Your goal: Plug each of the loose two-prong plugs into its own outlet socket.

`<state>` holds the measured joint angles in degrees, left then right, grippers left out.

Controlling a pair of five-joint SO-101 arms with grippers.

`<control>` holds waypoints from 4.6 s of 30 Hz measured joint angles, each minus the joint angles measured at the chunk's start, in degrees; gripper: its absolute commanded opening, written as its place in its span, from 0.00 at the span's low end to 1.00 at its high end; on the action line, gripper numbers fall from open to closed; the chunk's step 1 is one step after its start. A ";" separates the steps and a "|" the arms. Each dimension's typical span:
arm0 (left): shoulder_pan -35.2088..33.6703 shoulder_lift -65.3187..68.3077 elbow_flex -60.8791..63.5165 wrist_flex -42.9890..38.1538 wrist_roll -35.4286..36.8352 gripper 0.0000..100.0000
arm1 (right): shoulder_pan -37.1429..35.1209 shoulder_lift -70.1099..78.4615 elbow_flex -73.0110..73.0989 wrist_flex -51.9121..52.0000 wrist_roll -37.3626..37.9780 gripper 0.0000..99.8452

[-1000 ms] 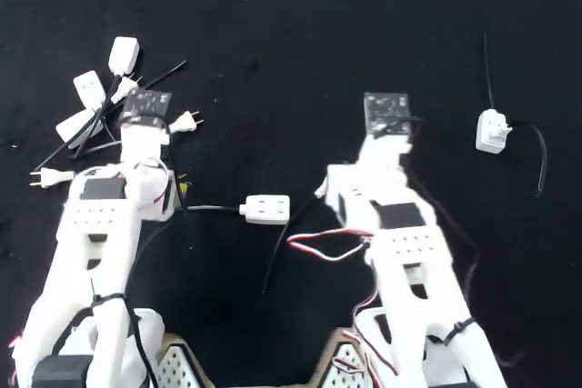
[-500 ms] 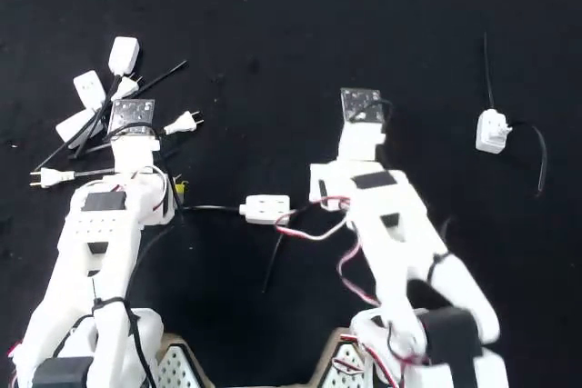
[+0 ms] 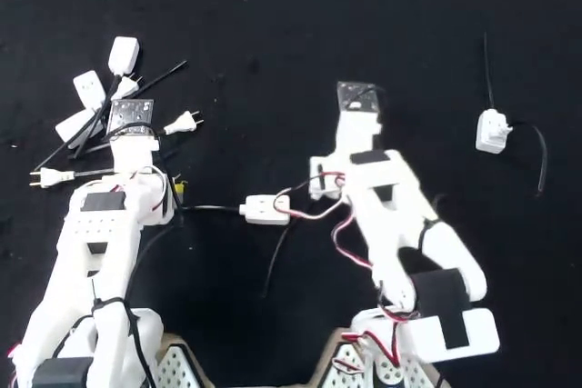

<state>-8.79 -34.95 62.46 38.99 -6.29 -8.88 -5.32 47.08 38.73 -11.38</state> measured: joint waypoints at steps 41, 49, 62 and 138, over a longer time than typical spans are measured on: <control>0.00 0.00 0.00 0.00 0.00 0.22 | 3.52 1.32 -34.02 44.75 77.01 0.01; 0.00 0.00 0.00 0.00 0.00 0.22 | 1.23 7.91 -21.36 27.69 62.68 0.05; 0.00 0.00 0.00 0.00 0.00 0.22 | 1.32 7.91 -19.34 25.76 48.53 0.20; 0.00 0.00 0.35 -0.09 0.00 0.22 | 1.23 -11.96 7.30 12.13 69.45 0.22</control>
<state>-8.79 -34.95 62.81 38.90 -6.29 -7.65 -17.27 54.37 50.86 58.07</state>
